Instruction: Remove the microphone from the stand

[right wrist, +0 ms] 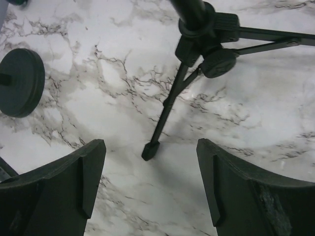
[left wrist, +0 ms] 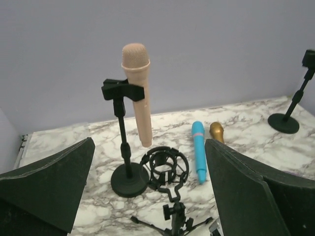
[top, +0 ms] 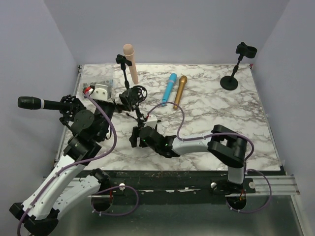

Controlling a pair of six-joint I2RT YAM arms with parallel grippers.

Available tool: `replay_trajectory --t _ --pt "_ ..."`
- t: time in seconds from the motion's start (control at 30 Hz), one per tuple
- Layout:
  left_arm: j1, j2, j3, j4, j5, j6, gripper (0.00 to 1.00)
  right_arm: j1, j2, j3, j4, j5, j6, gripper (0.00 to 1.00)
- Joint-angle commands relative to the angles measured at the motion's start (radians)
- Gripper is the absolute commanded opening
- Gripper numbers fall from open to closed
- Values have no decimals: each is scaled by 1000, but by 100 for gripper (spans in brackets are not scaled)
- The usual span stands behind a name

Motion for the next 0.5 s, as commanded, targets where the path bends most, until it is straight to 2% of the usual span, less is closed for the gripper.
replay_trajectory --t 0.0,0.23,0.37,0.47 --pt "0 -85 -70 110 -29 80 99 36 81 132 -166 261 109 82" --pt "-1 -124 -87 125 -49 68 98 47 213 295 -287 345 77 79" --pt "-2 -127 -91 123 -42 63 98 48 263 342 -262 364 32 71" --pt "-4 -119 -105 145 -67 79 98 50 286 383 -305 399 34 58"
